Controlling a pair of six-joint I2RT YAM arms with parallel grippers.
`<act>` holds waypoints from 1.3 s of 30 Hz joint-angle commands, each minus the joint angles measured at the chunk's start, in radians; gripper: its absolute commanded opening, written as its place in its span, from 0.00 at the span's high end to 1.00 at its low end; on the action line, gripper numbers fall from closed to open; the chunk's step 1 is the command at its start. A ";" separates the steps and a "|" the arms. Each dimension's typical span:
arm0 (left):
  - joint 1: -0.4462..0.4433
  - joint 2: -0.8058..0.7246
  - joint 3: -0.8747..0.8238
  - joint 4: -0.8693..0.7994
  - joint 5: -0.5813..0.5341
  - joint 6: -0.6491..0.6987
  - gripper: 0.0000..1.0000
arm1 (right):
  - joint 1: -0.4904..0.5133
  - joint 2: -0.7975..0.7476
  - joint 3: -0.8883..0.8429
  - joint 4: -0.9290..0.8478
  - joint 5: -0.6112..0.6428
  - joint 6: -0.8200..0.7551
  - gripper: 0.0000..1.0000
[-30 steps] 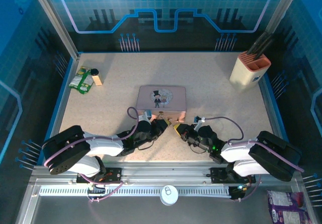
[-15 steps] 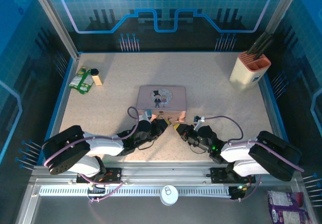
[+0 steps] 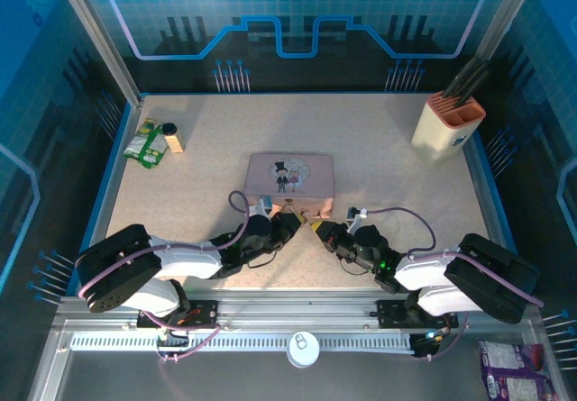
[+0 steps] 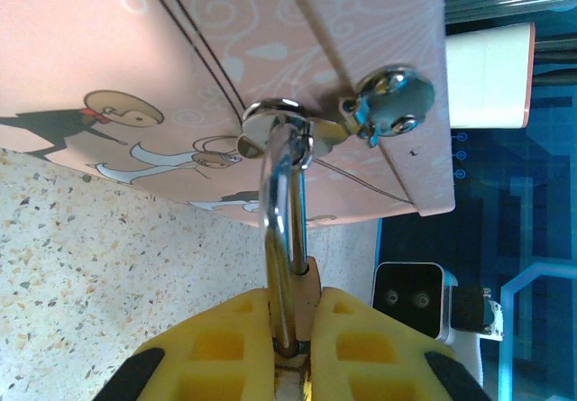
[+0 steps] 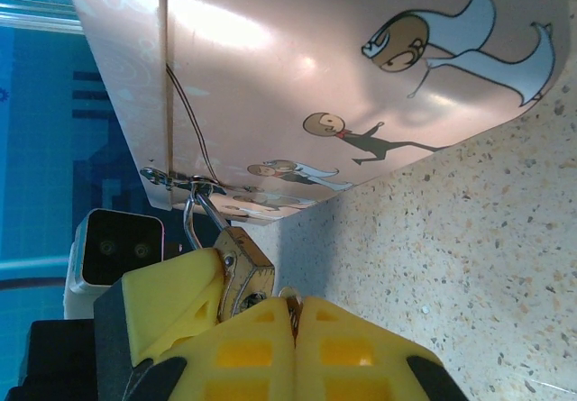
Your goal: Unlock the padlock with the key
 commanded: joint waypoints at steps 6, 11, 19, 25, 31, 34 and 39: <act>-0.038 -0.020 0.079 0.160 0.163 0.023 1.00 | 0.046 -0.030 0.053 0.162 -0.086 -0.105 1.00; -0.038 -0.024 0.071 0.175 0.156 0.023 1.00 | 0.045 -0.031 0.049 0.174 -0.085 -0.107 1.00; -0.037 -0.018 0.071 0.194 0.158 0.023 1.00 | 0.045 -0.022 0.048 0.208 -0.088 -0.068 1.00; -0.038 -0.011 0.070 0.200 0.152 0.021 1.00 | 0.091 -0.022 0.064 0.202 -0.051 -0.038 1.00; -0.037 0.000 0.085 0.197 0.164 0.022 1.00 | 0.173 -0.014 0.043 0.210 0.082 0.017 1.00; -0.037 0.007 0.088 0.205 0.167 0.017 1.00 | 0.193 -0.014 0.052 0.185 0.107 0.023 1.00; -0.037 0.006 0.090 0.202 0.173 0.017 1.00 | 0.197 0.002 0.039 0.226 0.133 0.010 1.00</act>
